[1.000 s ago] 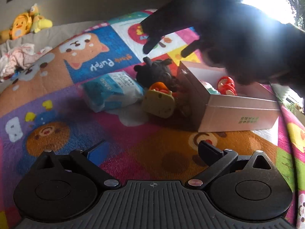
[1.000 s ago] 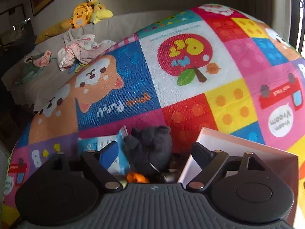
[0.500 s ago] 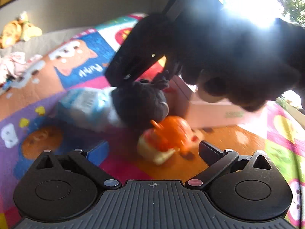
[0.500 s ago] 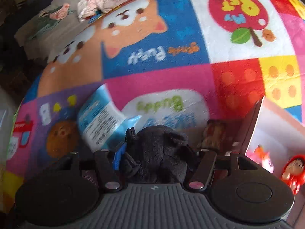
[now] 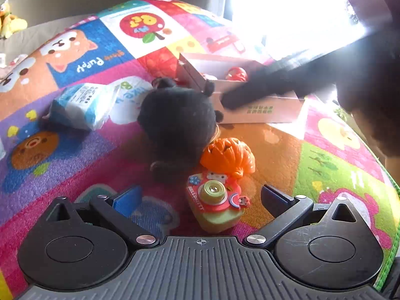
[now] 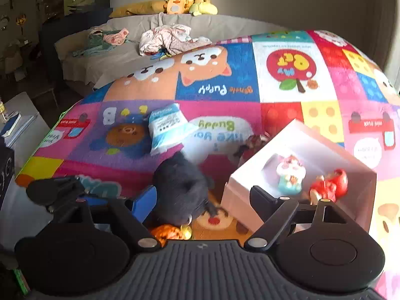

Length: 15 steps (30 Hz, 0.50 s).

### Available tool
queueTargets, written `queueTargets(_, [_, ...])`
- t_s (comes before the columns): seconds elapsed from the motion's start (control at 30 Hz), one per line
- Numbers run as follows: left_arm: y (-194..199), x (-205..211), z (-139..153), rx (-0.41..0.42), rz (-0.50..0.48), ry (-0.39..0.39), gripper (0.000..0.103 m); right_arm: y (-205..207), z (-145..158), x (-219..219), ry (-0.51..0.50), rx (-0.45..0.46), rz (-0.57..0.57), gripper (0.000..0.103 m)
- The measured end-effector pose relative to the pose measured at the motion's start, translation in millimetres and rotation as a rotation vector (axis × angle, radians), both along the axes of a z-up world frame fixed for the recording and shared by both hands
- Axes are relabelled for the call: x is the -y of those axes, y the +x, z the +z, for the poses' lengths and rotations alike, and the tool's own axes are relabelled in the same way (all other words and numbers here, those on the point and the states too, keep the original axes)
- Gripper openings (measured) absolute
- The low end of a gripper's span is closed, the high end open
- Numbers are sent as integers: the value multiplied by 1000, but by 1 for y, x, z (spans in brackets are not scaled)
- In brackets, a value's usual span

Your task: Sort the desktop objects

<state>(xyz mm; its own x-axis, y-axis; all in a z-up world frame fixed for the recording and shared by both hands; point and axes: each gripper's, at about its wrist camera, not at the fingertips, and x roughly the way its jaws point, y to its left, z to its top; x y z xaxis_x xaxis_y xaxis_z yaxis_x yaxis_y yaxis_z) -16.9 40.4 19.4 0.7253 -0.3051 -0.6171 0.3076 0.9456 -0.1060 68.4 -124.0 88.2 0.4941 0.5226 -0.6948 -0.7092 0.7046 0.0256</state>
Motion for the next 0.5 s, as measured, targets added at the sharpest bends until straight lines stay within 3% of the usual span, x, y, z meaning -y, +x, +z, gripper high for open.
queueTargets(0.07, [-1, 4, 0, -5, 0, 13, 103, -3, -18, 3, 27, -58, -8, 82])
queueTargets(0.13, [-2, 8, -1, -18, -5, 26, 103, 0, -37, 1, 51, -121, -27, 73])
queueTargets(0.17, [-3, 11, -2, -23, -9, 36, 103, 2, -45, 1, 61, -151, -36, 61])
queueTargets(0.23, [-6, 16, -3, -32, -18, 65, 103, 5, -53, 4, 106, -197, -42, 51])
queueTargets(0.37, [-9, 21, -4, -44, -17, 91, 103, -8, -49, 21, 106, -111, -53, 51])
queueTargets(0.5, [-7, 25, -4, -54, -26, 73, 103, -20, -45, 50, 8, 31, -146, 51])
